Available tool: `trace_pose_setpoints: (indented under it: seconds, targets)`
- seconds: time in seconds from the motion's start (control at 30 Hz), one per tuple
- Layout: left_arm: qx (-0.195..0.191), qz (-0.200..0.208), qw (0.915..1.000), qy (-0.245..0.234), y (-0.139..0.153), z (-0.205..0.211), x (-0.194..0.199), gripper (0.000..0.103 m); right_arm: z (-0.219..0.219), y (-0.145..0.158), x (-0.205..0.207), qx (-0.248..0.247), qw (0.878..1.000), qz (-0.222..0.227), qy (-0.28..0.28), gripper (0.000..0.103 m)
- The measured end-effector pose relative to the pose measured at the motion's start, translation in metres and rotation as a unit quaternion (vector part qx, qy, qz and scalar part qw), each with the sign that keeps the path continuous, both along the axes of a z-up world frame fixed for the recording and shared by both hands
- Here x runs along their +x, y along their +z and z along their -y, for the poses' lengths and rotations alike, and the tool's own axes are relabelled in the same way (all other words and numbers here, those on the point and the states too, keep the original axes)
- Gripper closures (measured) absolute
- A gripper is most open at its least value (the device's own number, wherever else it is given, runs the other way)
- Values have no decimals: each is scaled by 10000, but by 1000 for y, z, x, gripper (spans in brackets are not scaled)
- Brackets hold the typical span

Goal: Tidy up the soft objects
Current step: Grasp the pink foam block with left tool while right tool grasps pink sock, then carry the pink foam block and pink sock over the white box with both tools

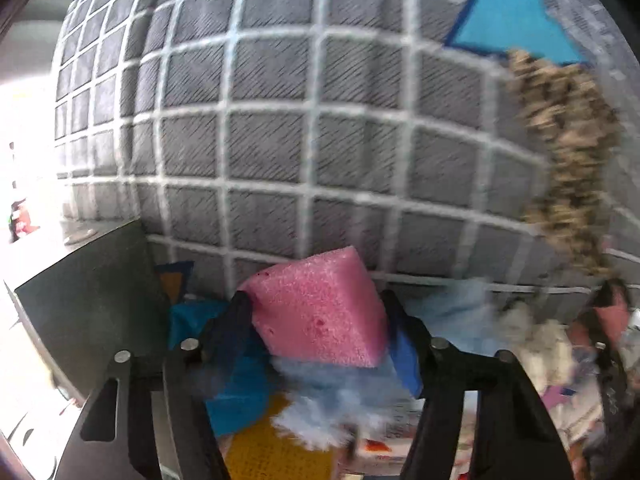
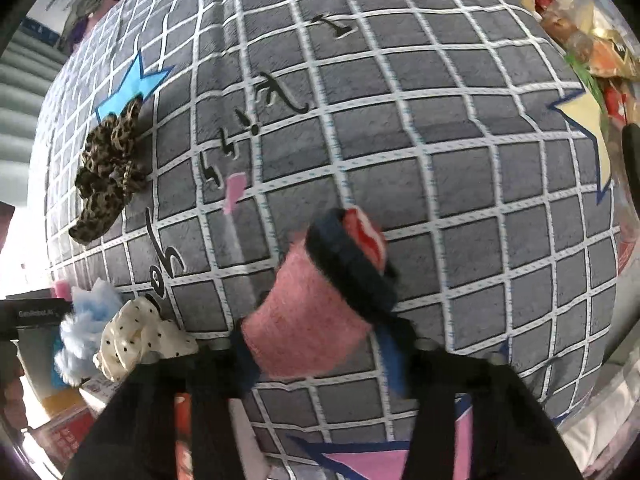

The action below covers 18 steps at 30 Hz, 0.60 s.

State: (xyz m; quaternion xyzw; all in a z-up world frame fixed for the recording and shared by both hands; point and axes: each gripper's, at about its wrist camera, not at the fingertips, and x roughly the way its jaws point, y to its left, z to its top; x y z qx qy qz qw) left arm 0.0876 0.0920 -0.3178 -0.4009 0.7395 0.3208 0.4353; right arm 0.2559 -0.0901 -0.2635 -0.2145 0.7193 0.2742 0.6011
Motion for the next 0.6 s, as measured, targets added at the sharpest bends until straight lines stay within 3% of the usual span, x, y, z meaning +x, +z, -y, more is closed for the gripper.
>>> trace_pose_setpoints:
  seconds: [0.13, 0.23, 0.33, 0.47, 0.6]
  targets:
    - [251, 549, 9980, -183, 26, 2, 27, 42, 11, 3, 13, 231, 9994, -139, -219, 68]
    - [479, 689, 9953, -487, 41, 5, 46, 42, 16, 9, 18, 363, 9988, -148, -288, 68]
    - [574, 775, 9944, -435, 53, 1, 57, 42, 23, 14, 27, 437, 9984, -158, -325, 68]
    - [766, 956, 9919, -335, 69, -12, 57, 42, 28, 26, 36, 594, 9973, -175, -387, 68]
    - [1107, 1139, 9850, -673, 103, -14, 54, 42, 22, 43, 33, 763, 9966, -119, -293, 68]
